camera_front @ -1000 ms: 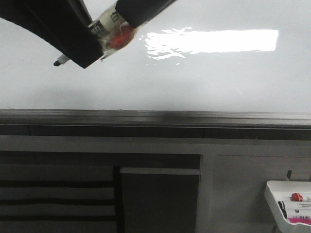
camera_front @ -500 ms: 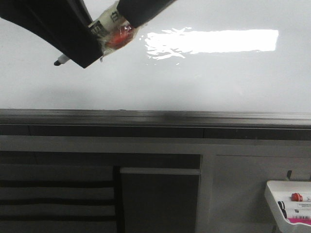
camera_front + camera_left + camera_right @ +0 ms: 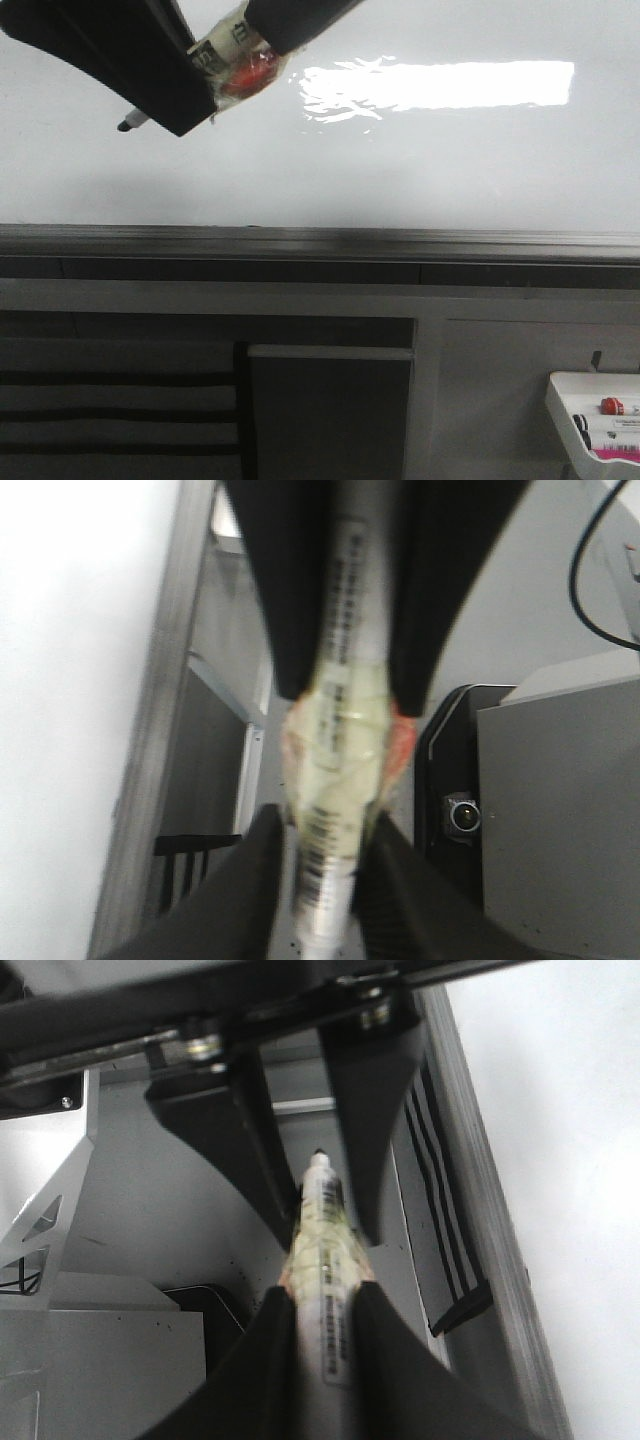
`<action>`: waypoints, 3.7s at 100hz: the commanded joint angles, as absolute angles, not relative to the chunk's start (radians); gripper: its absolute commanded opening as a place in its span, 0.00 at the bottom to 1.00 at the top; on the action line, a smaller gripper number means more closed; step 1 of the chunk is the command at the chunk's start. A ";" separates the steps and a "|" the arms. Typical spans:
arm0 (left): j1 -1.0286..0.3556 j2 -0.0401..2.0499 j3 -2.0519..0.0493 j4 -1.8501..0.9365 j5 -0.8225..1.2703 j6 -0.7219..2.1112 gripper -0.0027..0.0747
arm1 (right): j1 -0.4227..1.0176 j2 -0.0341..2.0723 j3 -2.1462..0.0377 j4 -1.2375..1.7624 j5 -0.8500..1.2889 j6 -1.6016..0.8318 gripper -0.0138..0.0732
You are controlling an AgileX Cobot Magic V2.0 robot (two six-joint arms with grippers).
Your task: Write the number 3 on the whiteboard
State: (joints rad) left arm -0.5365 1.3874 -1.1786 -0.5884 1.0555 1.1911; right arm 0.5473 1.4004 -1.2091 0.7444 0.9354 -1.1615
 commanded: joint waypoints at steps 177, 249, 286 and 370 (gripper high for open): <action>-0.317 0.967 -0.826 -0.785 0.622 1.015 0.51 | 0.397 1.345 -1.370 0.432 0.777 -0.537 0.10; -0.317 0.985 -0.834 -0.811 0.656 1.015 0.51 | 0.371 1.445 -1.427 0.180 0.827 -0.368 0.10; -0.317 0.971 -0.836 -0.811 0.614 1.017 0.51 | 0.407 1.428 -1.275 0.278 0.665 -0.401 0.10; -0.336 0.975 -0.873 -0.789 0.675 1.058 0.51 | 0.607 1.184 -1.182 0.331 0.687 -0.705 0.10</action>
